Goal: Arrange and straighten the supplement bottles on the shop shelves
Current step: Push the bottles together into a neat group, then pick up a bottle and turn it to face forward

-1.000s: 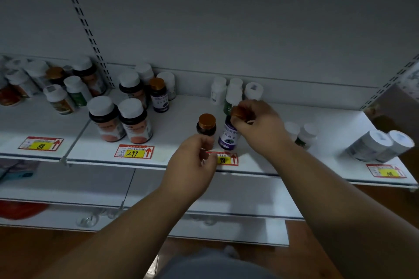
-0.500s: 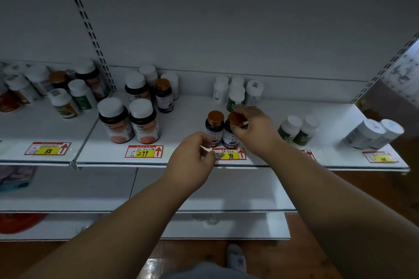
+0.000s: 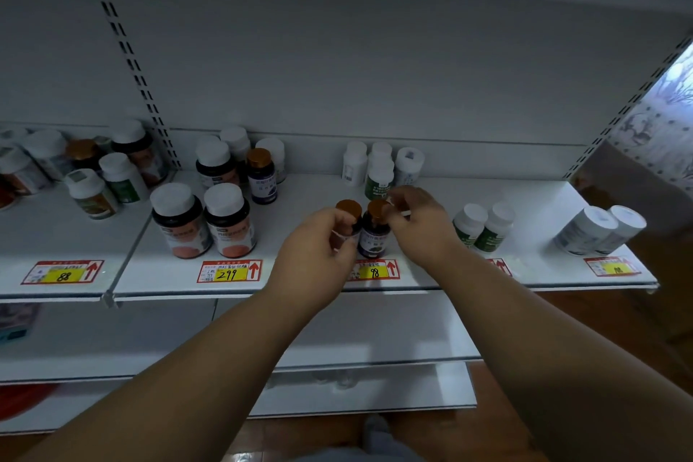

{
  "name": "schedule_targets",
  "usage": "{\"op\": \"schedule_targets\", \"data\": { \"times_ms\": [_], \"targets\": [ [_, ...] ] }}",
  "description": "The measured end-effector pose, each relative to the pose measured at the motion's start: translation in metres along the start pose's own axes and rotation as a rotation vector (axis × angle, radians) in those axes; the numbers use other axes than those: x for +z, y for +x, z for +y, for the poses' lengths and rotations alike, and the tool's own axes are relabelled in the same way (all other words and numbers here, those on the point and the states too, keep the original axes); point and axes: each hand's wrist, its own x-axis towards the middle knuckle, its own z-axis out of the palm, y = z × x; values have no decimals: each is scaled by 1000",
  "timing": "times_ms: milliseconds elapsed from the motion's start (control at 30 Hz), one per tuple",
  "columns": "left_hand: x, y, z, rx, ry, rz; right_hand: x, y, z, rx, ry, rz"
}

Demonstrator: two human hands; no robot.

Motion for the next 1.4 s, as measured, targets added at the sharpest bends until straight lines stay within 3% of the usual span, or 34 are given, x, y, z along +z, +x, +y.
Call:
{"op": "schedule_targets", "data": {
  "times_ms": [167,267,400,667,933,1100,1300,1400],
  "targets": [
    [-3,40,14,61,10,97,-14,40,4,11,-137,-25],
    [2,63,17,73,28,153,-15,70,5,-1,-224,-135],
    [11,91,18,50,90,104,-4,96,9,-19,-451,-302],
    [19,117,-2,23,104,88,13,107,19,-139,-479,-184],
    [2,129,3,9,6,-13,-25,99,-7,-162,125,59],
    [-14,105,36,33,-175,19,-64,75,-42,5,444,-1],
    [-5,59,59,124,-309,-78,-81,20,-41,149,647,83],
    [9,44,68,225,-343,-153,-97,-10,-35,200,600,129]
  ]
}}
